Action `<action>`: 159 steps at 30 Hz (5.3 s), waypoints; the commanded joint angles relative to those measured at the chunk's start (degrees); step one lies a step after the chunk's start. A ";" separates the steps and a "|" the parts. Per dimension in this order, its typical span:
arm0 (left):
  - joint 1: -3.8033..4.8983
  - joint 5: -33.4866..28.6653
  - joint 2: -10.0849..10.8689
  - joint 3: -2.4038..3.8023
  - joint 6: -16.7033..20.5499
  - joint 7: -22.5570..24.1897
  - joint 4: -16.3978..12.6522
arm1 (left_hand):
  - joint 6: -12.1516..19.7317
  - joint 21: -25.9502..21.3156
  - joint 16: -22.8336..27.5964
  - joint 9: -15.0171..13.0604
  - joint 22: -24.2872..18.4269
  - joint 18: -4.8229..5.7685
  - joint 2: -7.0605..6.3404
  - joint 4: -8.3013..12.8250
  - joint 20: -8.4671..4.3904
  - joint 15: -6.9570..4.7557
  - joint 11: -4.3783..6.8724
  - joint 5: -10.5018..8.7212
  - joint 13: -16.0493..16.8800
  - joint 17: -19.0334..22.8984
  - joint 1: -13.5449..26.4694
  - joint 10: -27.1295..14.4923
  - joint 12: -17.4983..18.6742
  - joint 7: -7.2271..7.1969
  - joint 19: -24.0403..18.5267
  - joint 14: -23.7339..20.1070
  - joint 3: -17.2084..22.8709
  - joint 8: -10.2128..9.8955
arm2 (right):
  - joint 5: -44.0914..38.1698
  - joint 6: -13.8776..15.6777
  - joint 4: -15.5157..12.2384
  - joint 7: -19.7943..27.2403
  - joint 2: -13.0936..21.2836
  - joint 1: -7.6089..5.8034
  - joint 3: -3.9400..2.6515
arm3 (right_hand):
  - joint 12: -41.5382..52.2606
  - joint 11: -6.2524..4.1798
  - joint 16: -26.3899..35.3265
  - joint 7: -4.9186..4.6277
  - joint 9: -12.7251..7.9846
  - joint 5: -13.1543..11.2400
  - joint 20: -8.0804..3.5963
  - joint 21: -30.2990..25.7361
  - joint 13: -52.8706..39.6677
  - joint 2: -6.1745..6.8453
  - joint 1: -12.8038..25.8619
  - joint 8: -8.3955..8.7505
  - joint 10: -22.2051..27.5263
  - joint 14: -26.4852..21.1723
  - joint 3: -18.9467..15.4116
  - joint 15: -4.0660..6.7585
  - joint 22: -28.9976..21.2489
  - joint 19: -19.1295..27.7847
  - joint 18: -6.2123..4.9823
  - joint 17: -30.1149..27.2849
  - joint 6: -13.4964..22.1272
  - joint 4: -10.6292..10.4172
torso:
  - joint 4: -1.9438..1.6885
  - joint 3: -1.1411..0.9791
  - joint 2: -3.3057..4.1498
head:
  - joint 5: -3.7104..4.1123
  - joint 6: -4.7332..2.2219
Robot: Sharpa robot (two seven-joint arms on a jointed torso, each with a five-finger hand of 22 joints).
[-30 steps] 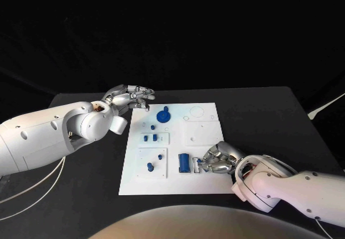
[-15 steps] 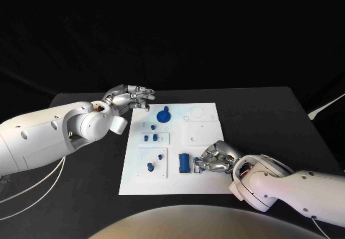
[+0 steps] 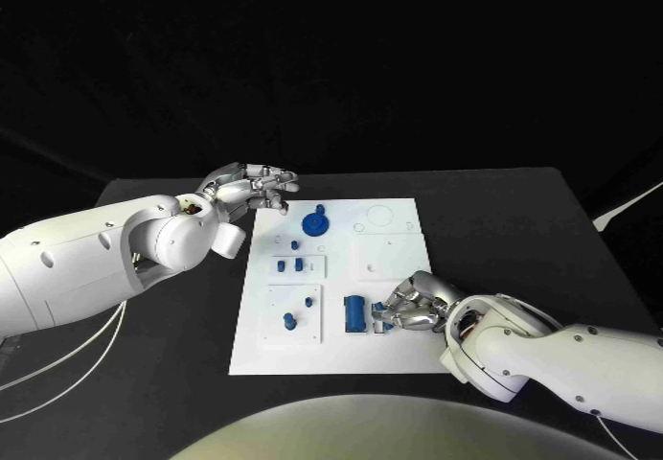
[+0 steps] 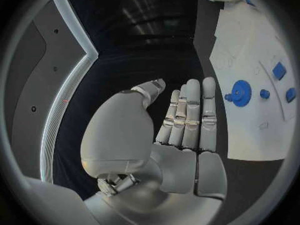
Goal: Assemble the parts on the task board
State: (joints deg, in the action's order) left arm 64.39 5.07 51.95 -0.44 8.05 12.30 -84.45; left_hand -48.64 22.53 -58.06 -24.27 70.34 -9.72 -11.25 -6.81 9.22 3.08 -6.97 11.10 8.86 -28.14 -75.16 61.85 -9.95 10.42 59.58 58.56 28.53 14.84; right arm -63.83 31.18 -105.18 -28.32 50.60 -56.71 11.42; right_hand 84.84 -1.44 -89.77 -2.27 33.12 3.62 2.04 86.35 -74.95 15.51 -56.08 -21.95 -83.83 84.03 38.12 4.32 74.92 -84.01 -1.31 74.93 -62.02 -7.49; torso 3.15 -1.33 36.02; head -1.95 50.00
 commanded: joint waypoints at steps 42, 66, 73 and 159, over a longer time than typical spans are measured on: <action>0.03 0.09 0.04 0.04 -0.61 0.15 0.14 | 0.22 -0.36 0.21 -0.06 0.01 -0.55 0.21 -0.09 -0.08 0.09 -0.14 0.17 0.05 -0.05 0.01 -0.39 0.32 -0.08 0.53 -0.29 -0.17 0.23 | -5.62 -2.76 -1.39 -0.87 1.31 0.38 0.24 | 0.06 -0.19 -0.23 0.03 -0.07 7.73 -0.39 -0.18 -10.55 -2.28 -8.60 2.92 -2.78 5.97 -14.63 0.50 13.89 -4.20 0.41 15.07 -1.46 -7.00 | 0.01 -0.03 0.02 | -0.18 0.00; 0.03 0.09 -0.10 0.03 -0.68 0.00 0.30 | 0.30 -0.45 0.22 -0.04 0.04 -0.54 0.26 -0.18 -0.08 0.11 -0.15 0.19 0.08 -0.07 0.10 -0.39 0.33 -0.05 0.58 -0.27 -0.19 0.25 | -5.59 -1.11 -1.86 0.13 1.06 0.38 0.23 | 1.79 -0.75 -0.23 0.64 1.17 6.00 -0.90 0.61 -12.25 -2.23 -4.25 2.06 -4.11 5.97 -14.56 1.01 14.13 -4.58 0.59 15.07 -3.72 -9.09 | -0.06 0.03 0.03 | -0.30 0.00; 0.03 0.09 -0.11 0.03 -0.75 -0.05 0.27 | 0.31 -0.46 0.22 -0.04 0.05 -0.54 0.30 -0.22 -0.07 0.11 -0.15 0.19 0.08 -0.07 0.15 -0.39 0.33 -0.05 0.59 -0.26 -0.19 0.26 | -5.59 -1.30 -1.67 -0.10 0.85 0.37 0.22 | 1.83 -0.74 -0.23 0.64 1.33 4.95 -0.90 0.61 -12.32 -2.76 -3.29 2.10 -4.15 5.97 -15.25 0.99 14.13 -4.58 0.59 15.07 -3.79 -9.18 | -0.07 0.04 0.05 | -0.44 0.00; 0.02 0.09 -0.09 -0.03 -0.71 -0.11 0.54 | 0.35 -0.58 0.25 -0.03 0.09 -0.54 0.53 -0.22 -0.08 0.09 -0.14 0.32 0.10 -0.09 0.01 -0.42 0.36 -0.09 0.66 -0.26 -0.03 0.34 | -9.87 -6.39 -1.48 4.40 2.93 0.27 -0.03 | 1.82 -1.02 -0.23 0.98 3.27 1.93 -1.06 0.96 -12.75 -3.22 -8.97 2.93 -4.37 5.97 -19.36 1.20 14.24 -4.72 0.67 15.07 -4.13 -8.74 | -0.04 -0.02 0.01 | -0.44 0.00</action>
State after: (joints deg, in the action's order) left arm 64.39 5.10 51.97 -0.49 8.05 11.84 -83.81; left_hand -48.64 22.33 -58.06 -24.26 70.34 -9.72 -11.25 -6.81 9.01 3.08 -6.97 11.10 8.89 -28.18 -75.16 61.85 -9.95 10.42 59.79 58.56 28.53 14.83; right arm -72.46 25.04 -106.84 -24.10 53.68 -56.47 11.40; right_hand 86.63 -2.15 -89.77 -1.25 36.34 5.66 1.23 87.08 -74.93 12.37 -64.41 -19.27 -84.13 84.04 18.74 5.13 74.95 -84.00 -1.28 74.92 -66.12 -16.29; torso 3.09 -1.33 36.04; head -2.37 50.00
